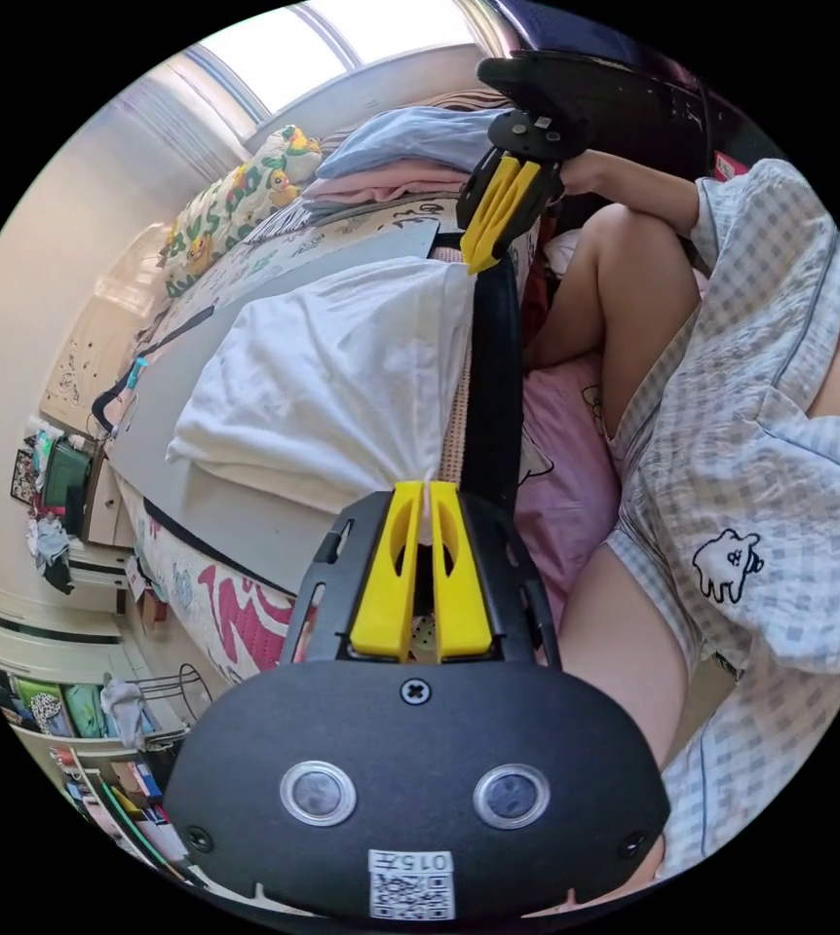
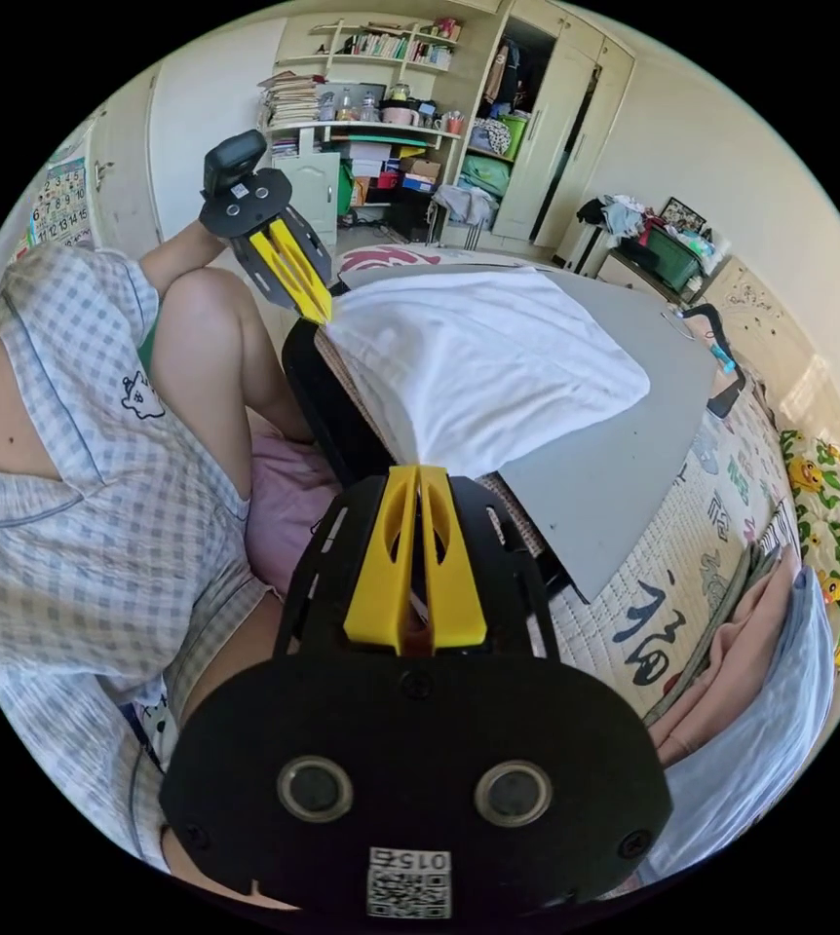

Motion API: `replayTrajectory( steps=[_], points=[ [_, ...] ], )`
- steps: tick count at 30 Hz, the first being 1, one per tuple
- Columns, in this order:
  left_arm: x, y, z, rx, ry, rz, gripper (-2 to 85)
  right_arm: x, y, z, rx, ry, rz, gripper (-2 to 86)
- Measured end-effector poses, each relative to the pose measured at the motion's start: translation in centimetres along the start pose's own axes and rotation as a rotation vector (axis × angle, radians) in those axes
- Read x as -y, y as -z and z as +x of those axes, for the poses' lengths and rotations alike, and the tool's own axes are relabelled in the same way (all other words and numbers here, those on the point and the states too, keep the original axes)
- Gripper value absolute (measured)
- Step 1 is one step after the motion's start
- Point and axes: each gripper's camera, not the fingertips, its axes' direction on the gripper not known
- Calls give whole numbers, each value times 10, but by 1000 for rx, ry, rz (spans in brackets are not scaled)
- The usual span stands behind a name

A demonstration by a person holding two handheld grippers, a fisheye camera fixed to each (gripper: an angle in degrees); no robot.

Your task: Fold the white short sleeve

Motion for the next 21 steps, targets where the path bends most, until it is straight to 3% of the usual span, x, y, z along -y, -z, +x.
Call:
replayTrajectory(
  steps=[13,17,21],
  points=[
    [-32,-35,-24,-229,74,28,13,29,5,13,30,34,-202,-7],
    [-68,-15,-52,-389,164,235,31,27,45,44,217,-55,-98,29],
    [-119,-13,-105,-396,434,459,54,15,93,96,241,-237,153,77]
  ],
)
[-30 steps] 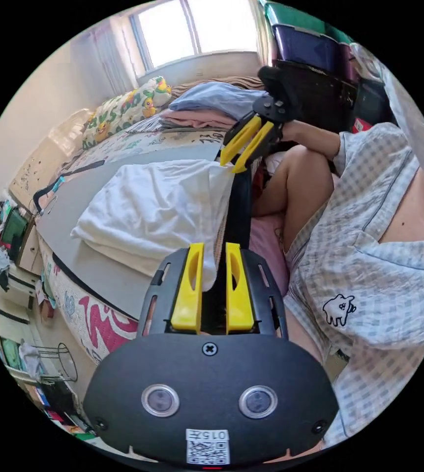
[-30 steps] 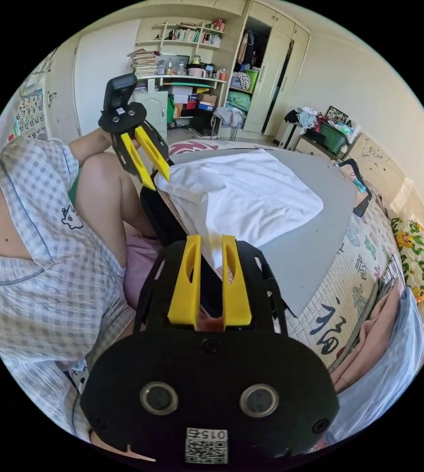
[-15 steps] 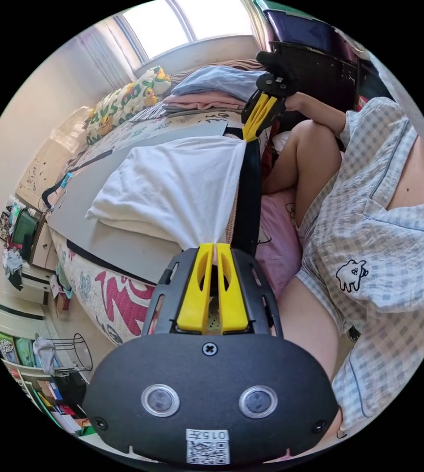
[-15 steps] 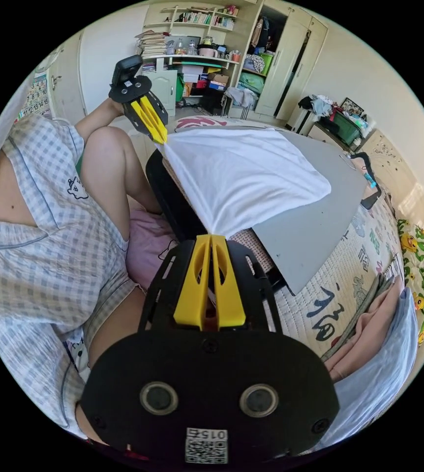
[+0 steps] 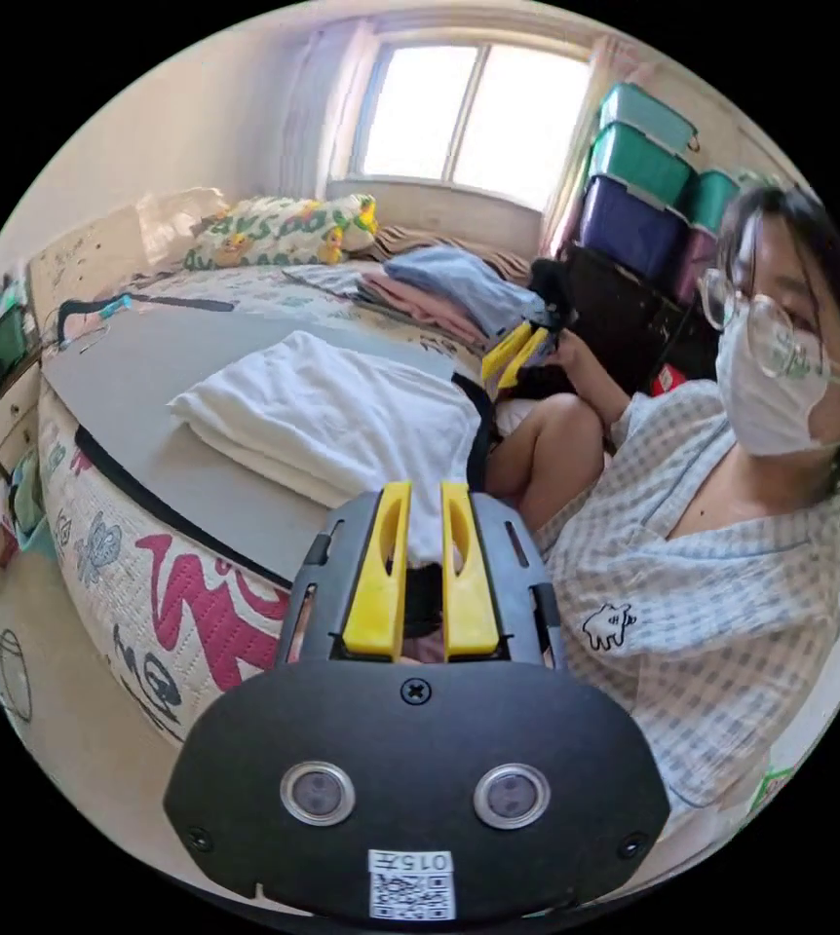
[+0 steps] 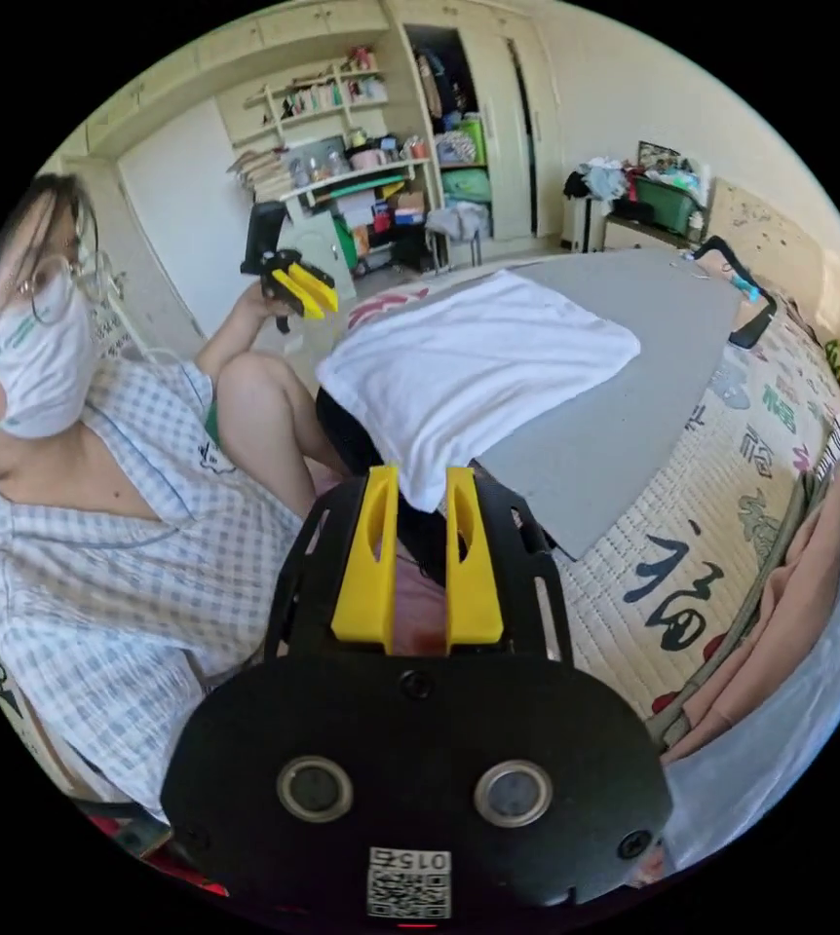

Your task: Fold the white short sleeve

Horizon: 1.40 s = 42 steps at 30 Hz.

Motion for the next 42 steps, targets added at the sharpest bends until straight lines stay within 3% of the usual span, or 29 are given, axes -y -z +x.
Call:
replayTrajectory(
  steps=[2,7,11,14,19,23,28,36,42],
  points=[
    [-4,0,-31,59,139,54,59,12,20,25,-27,-109,165,79],
    [7,-33,-92,236,330,56,62,62,17,66,-15,-240,290,80],
    [13,-66,-138,192,443,68,63,113,-7,101,-126,-342,227,84],
    [12,-81,-163,264,502,49,68,141,-23,128,-108,-410,158,89],
    [17,-107,-189,230,465,-30,44,178,-46,158,-120,-412,14,86],
    [24,-124,-194,214,356,-116,9,200,-57,171,-119,-369,-99,14],
    [18,-111,-204,256,338,-41,-3,206,-50,170,-172,-328,-105,-4],
    [3,-166,-223,329,364,-148,11,217,-45,156,-299,-297,-133,1],
    [-34,-129,-196,331,375,-86,50,180,20,130,-241,-268,30,53]
  ],
)
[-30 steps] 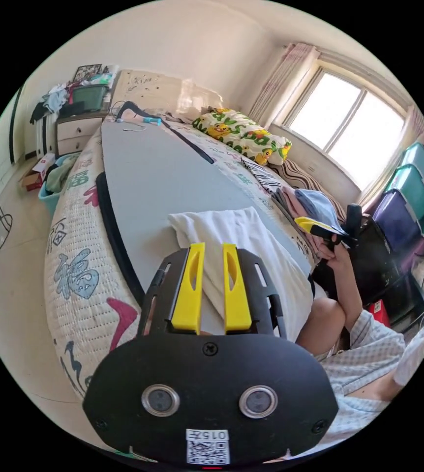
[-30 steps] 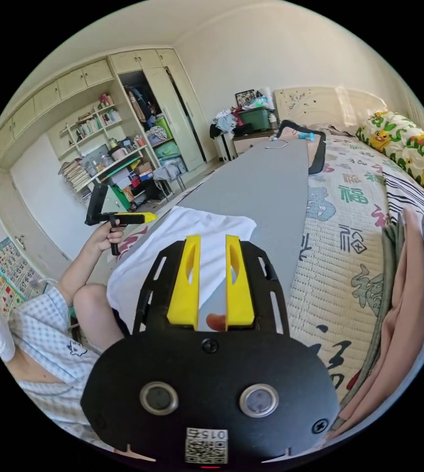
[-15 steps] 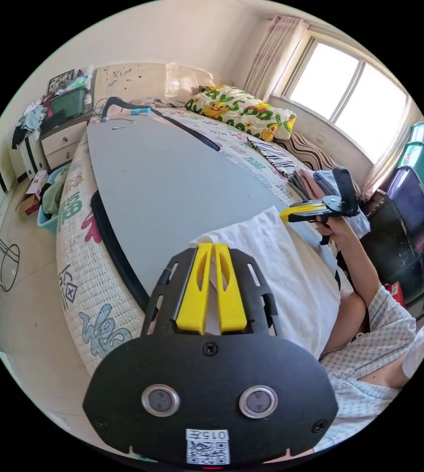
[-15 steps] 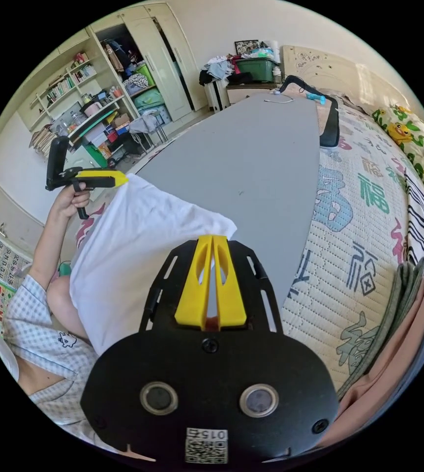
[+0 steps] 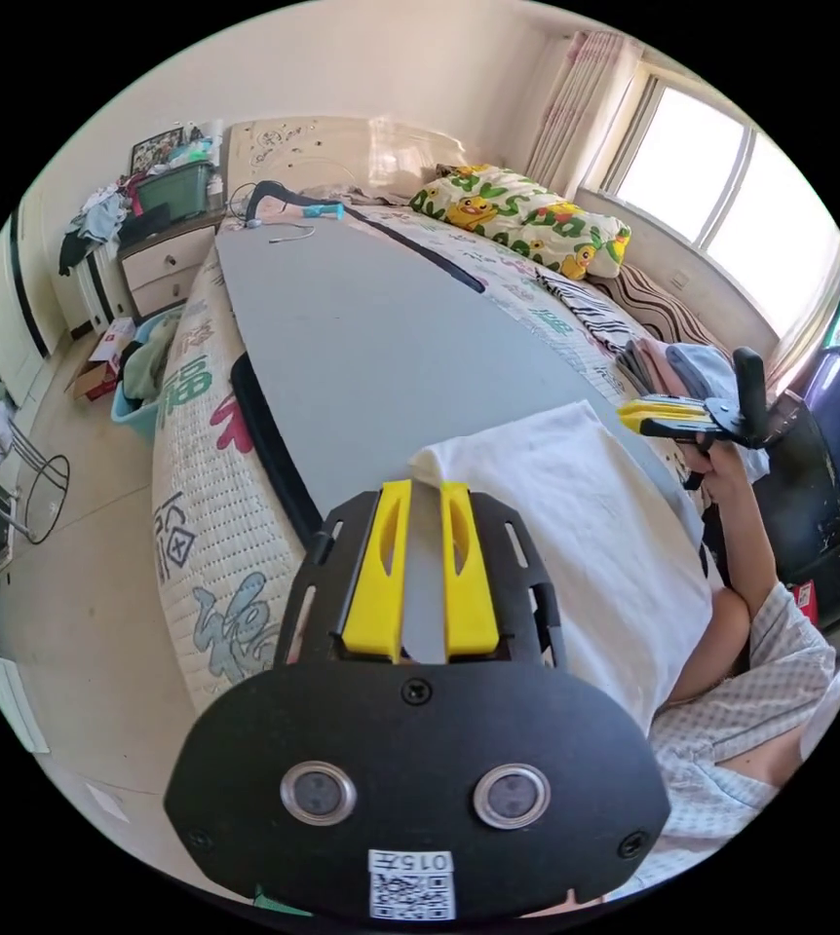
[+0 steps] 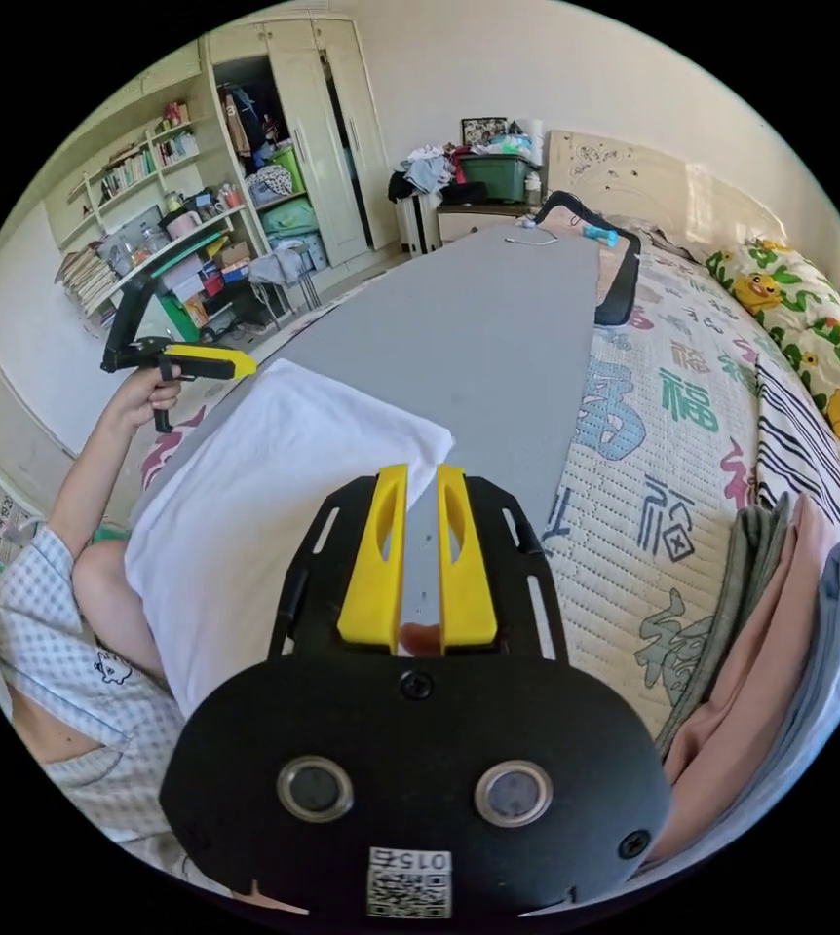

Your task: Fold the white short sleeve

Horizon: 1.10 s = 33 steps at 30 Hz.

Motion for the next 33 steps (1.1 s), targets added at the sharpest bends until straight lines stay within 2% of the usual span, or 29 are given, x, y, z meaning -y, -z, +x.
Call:
replayTrajectory(
  steps=[2,7,10,13,17,20,22,25,28,33],
  points=[
    [-22,3,10,-25,-39,-11,52,-25,33,-16,85,78,57,56],
    [-47,-17,25,-155,-31,-7,54,-54,71,-87,247,337,10,83],
    [-42,-40,30,-148,-44,-77,56,-68,73,-132,192,455,-61,80],
    [-46,-46,38,-96,-77,-74,52,-89,61,-156,167,544,-163,39],
    [-54,-50,38,-45,-94,-61,42,-103,35,-148,153,479,-265,28],
    [-61,-51,31,-37,-77,-43,33,-99,42,-133,266,437,-266,3],
    [-66,-47,20,-75,-47,-2,38,-89,57,-115,364,357,-189,6],
    [-66,-35,-15,-173,45,111,61,-71,87,-68,428,185,45,42],
    [-45,-41,-46,-166,97,158,81,-44,86,-24,334,13,125,77],
    [4,-80,-90,-187,127,101,130,6,35,16,214,-143,25,101]
  ],
)
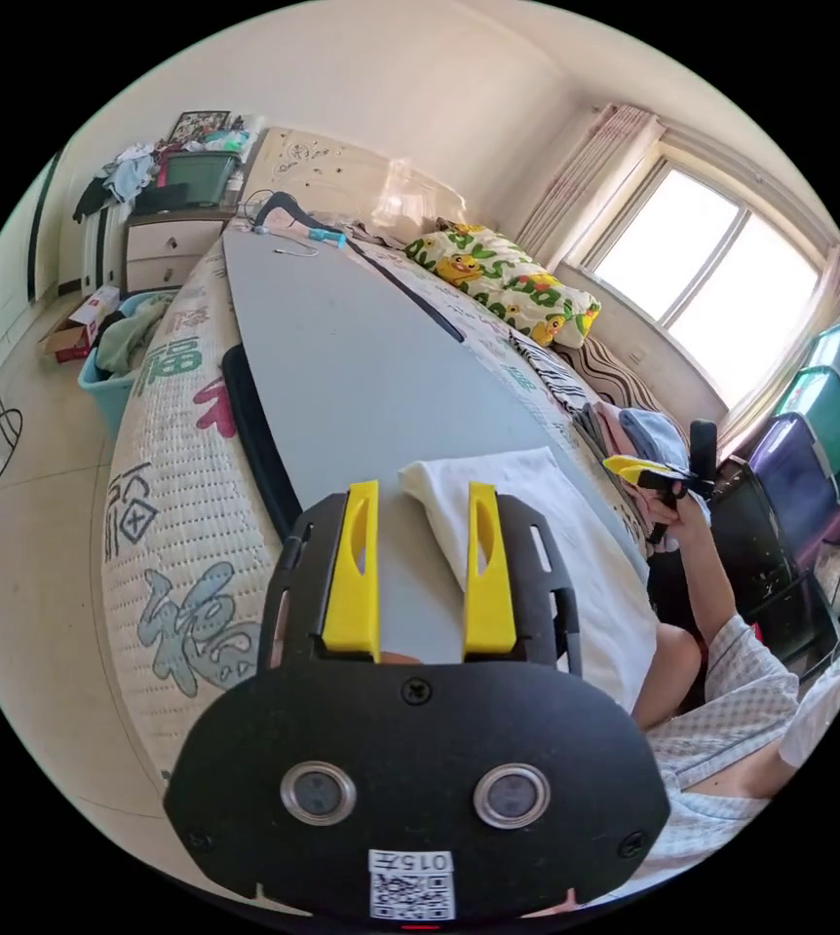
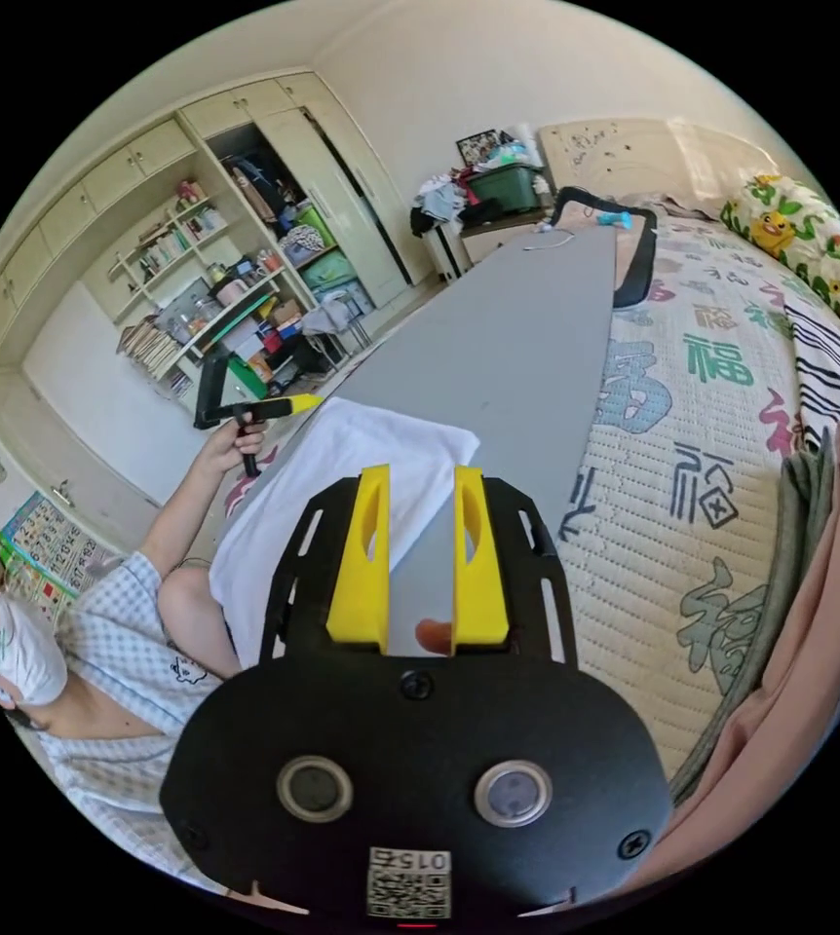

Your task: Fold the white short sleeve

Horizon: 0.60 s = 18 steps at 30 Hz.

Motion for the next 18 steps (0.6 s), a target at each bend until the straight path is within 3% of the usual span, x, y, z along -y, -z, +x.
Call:
replayTrajectory(
  steps=[7,14,18],
  points=[
    [40,-33,-19,-21,-93,-138,122,47,-72,-2,-17,4,-194,104],
    [56,-44,-25,-84,-186,-226,52,48,-114,-38,-34,32,-258,21],
    [59,-15,-23,-42,-179,-171,20,42,-102,-76,-104,48,-227,3]
  ],
)
